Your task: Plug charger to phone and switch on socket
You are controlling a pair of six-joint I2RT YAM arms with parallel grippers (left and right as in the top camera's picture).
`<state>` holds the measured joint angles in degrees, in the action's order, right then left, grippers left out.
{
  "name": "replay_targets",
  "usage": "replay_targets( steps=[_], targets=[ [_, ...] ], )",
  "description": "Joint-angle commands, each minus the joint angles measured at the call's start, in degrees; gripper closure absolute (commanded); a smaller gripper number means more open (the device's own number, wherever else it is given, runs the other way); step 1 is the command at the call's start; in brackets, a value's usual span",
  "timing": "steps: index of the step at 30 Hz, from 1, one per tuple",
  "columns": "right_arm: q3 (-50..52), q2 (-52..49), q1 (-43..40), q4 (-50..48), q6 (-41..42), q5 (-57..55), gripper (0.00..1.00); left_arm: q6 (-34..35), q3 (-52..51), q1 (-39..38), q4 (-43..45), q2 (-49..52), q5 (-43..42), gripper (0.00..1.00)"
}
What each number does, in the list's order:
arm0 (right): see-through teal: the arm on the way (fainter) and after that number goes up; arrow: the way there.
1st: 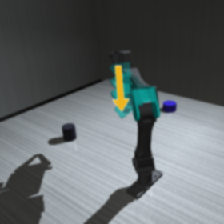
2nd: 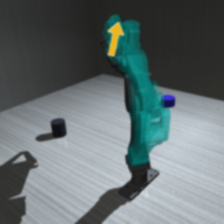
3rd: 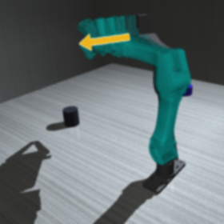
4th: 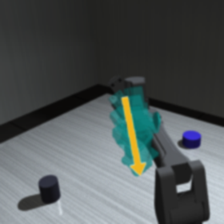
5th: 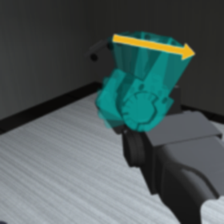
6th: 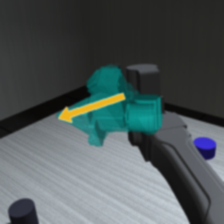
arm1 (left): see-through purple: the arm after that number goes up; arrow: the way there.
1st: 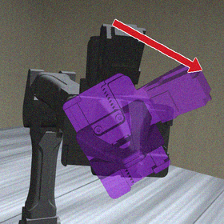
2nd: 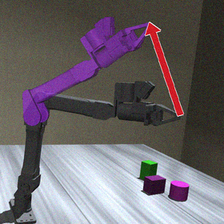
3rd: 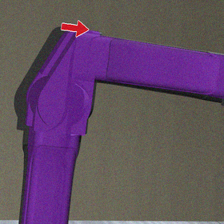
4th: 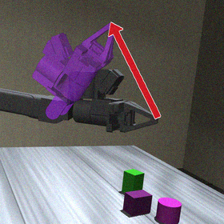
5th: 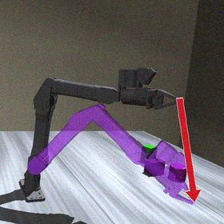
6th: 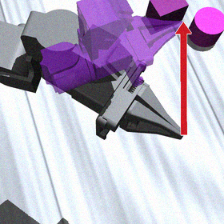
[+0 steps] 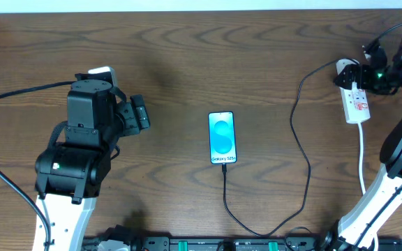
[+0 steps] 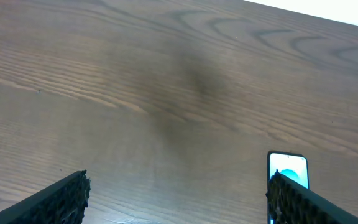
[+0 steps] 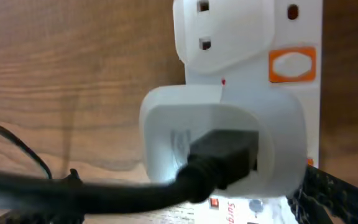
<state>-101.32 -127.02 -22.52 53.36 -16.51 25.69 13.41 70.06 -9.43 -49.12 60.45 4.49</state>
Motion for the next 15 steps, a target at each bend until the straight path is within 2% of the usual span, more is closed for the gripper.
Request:
replay_targets(
  steps=[1,15],
  targets=[
    [-2.6,-0.6,0.3,0.9,1.3,-0.1,0.01,-0.9,0.5,0.1,-0.1,0.2,0.7,0.09],
    [-0.3,-0.6,0.6,1.4,1.2,1.0,0.01,-0.9,0.5,0.1,-0.1,0.2,0.7,0.09]
  ],
)
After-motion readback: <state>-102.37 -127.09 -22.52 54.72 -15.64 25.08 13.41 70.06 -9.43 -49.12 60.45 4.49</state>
